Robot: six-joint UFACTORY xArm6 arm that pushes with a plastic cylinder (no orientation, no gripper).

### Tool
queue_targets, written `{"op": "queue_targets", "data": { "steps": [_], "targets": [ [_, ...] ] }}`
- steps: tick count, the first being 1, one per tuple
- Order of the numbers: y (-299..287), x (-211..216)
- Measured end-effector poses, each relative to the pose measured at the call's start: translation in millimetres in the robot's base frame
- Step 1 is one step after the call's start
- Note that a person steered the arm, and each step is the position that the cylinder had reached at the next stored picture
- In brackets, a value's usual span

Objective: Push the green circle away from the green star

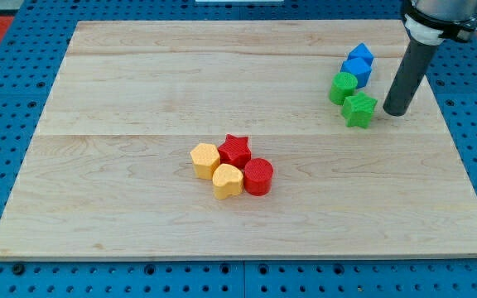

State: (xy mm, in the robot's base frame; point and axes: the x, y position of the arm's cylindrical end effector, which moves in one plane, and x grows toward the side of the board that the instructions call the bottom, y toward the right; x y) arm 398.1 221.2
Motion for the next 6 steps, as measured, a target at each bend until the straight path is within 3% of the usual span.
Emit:
{"op": "queue_targets", "data": {
  "steps": [3,4,6],
  "targets": [
    [-4.1,-41.3],
    [-41.5,-42.5],
    [-204.2,-45.1]
  ]
}}
